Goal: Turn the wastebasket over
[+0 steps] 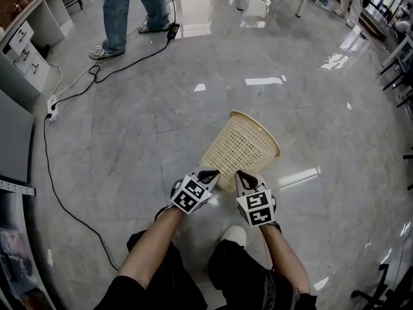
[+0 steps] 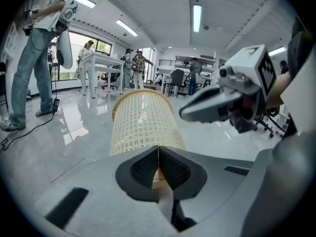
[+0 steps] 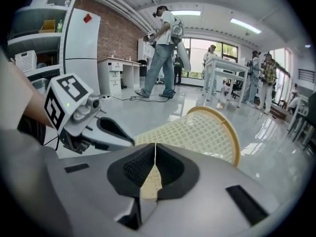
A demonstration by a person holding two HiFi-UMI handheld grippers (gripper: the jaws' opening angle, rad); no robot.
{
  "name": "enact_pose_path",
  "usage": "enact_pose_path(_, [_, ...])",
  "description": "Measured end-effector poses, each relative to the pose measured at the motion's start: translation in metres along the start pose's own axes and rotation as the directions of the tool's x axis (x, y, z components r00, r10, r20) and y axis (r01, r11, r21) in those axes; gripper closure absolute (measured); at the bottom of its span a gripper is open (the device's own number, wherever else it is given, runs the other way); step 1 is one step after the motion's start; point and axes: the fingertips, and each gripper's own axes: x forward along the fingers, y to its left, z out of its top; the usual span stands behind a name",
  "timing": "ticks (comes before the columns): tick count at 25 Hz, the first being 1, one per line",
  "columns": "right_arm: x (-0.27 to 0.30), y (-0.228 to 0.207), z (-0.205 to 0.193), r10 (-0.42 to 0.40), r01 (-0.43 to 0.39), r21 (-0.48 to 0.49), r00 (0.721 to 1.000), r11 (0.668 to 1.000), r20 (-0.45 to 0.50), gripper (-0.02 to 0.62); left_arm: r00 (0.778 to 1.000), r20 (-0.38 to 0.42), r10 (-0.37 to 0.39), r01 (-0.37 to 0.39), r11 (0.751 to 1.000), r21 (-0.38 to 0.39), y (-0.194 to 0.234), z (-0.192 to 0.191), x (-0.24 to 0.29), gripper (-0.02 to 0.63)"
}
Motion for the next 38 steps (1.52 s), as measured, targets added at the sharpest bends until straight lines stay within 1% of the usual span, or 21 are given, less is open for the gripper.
enact_pose_path(3, [-0.012, -0.040, 0.025, -0.046, 0.044, 0.024, 0.996, 0.999, 0.083, 0.580, 1.000, 0.009, 0.000, 0.000, 0.999, -0.040, 0.003, -0.003, 0.001, 0.601])
enact_pose_path(5, [-0.017, -0.069, 0.039, -0.073, 0.074, -0.003, 0.992, 0.997, 0.101, 0.578, 1.000, 0.013, 0.001, -0.001, 0.999, -0.044, 0.004, -0.003, 0.000, 0.600])
enact_pose_path(8, [-0.014, -0.109, 0.053, -0.110, 0.116, -0.078, 0.991, 0.990, 0.079, 0.572, 1.000, 0.016, 0.012, -0.012, 0.999, -0.038, 0.005, -0.002, 0.000, 0.601])
enact_pose_path(10, [-0.005, -0.129, 0.060, -0.123, 0.128, -0.115, 0.991, 0.985, 0.051, 0.512, 1.000, 0.020, 0.012, -0.011, 0.999, -0.031, 0.005, -0.001, 0.001, 0.601])
enact_pose_path(12, [0.007, -0.144, 0.063, -0.133, 0.134, -0.151, 0.991, 0.979, 0.017, 0.506, 1.000, 0.020, 0.002, -0.002, 0.999, -0.032, 0.003, -0.001, 0.002, 0.601])
enact_pose_path(16, [0.033, -0.155, 0.058, -0.141, 0.118, -0.245, 0.987, 0.962, -0.077, 0.500, 1.000, 0.019, -0.004, 0.005, 0.999, -0.035, 0.002, -0.003, 0.002, 0.600])
enact_pose_path(18, [0.041, -0.158, 0.057, -0.132, 0.098, -0.263, 0.985, 0.960, -0.112, 0.500, 1.000, 0.022, -0.001, 0.001, 0.999, -0.032, 0.003, -0.003, 0.003, 0.601])
enact_pose_path(20, [0.046, -0.159, 0.053, -0.113, 0.072, -0.254, 0.982, 0.965, -0.151, 0.500, 1.000, 0.025, 0.002, -0.002, 1.000, -0.031, 0.004, -0.002, 0.002, 0.601])
enact_pose_path(23, [0.050, -0.158, 0.052, -0.082, 0.049, -0.193, 0.982, 0.980, -0.170, 0.517, 1.000, 0.023, 0.006, -0.005, 1.000, -0.031, 0.006, -0.003, 0.001, 0.600])
enact_pose_path(25, [0.048, -0.156, 0.051, -0.079, 0.040, -0.207, 0.980, 0.978, -0.183, 0.525, 1.000, 0.020, 0.000, 0.001, 1.000, -0.027, 0.004, -0.003, 0.001, 0.600])
enact_pose_path(27, [0.044, -0.153, 0.053, -0.095, 0.045, -0.263, 0.979, 0.964, -0.180, 0.529, 1.000, 0.012, -0.002, 0.002, 1.000, -0.017, 0.003, -0.004, 0.001, 0.600])
enact_pose_path(30, [0.036, -0.147, 0.072, -0.124, 0.072, -0.348, 0.983, 0.935, -0.132, 0.529, 1.000, 0.000, -0.003, 0.003, 0.999, -0.035, 0.004, -0.004, 0.004, 0.600])
enact_pose_path(33, [0.027, -0.147, 0.089, -0.185, 0.117, -0.442, 0.976, 0.889, -0.114, 0.529, 1.000, -0.004, -0.011, 0.011, 0.998, -0.061, 0.002, -0.002, 0.012, 0.599])
enact_pose_path(35, [0.020, -0.149, 0.096, -0.237, 0.155, -0.488, 0.965, 0.859, -0.109, 0.532, 1.000, -0.003, -0.015, 0.015, 0.998, -0.063, 0.000, -0.002, 0.014, 0.598])
enact_pose_path(38, [0.008, -0.146, 0.105, -0.308, 0.219, -0.548, 0.948, 0.807, -0.075, 0.532, 1.000, 0.012, -0.008, 0.008, 0.998, -0.066, 0.001, 0.001, 0.011, 0.598])
